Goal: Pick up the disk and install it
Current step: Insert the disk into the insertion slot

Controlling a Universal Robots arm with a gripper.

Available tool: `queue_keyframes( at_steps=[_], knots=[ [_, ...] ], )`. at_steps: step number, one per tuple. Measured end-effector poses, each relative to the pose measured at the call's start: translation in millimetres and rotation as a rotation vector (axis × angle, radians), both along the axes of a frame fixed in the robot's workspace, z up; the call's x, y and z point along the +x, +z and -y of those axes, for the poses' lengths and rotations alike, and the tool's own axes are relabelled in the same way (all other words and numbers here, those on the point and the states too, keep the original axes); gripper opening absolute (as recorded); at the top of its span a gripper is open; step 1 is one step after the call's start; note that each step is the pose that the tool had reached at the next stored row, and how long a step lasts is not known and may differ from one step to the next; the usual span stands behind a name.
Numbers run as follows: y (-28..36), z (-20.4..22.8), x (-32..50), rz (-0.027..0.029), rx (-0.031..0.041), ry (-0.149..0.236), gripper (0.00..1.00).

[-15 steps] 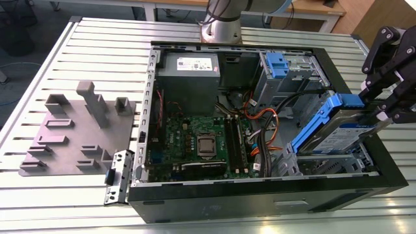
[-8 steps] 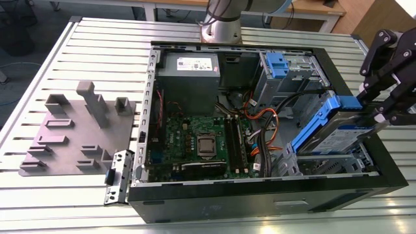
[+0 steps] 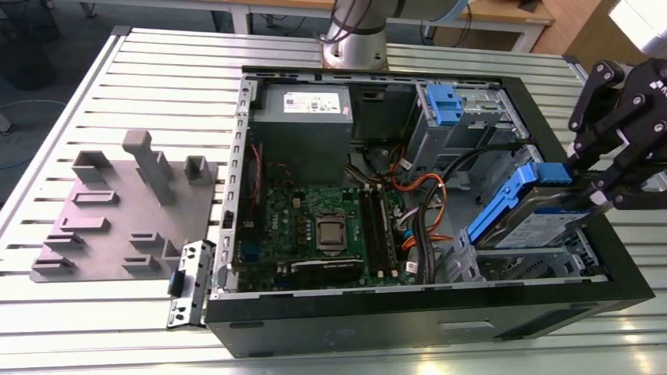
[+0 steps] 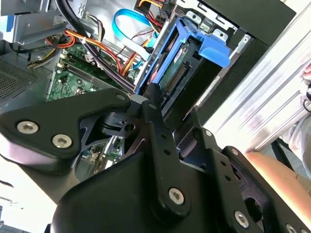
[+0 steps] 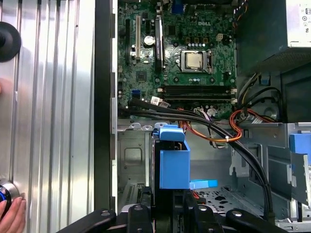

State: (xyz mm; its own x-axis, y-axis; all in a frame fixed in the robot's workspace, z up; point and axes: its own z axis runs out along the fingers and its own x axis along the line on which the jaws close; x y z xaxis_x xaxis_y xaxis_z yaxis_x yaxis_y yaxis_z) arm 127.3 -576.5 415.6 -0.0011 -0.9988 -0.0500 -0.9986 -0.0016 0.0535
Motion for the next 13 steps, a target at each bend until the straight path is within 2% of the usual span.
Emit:
queue_keyframes(
  at_steps=[13],
  knots=[
    [-22.9,0.0,0.0,0.0000,0.0000,0.000,0.35]
  ],
)
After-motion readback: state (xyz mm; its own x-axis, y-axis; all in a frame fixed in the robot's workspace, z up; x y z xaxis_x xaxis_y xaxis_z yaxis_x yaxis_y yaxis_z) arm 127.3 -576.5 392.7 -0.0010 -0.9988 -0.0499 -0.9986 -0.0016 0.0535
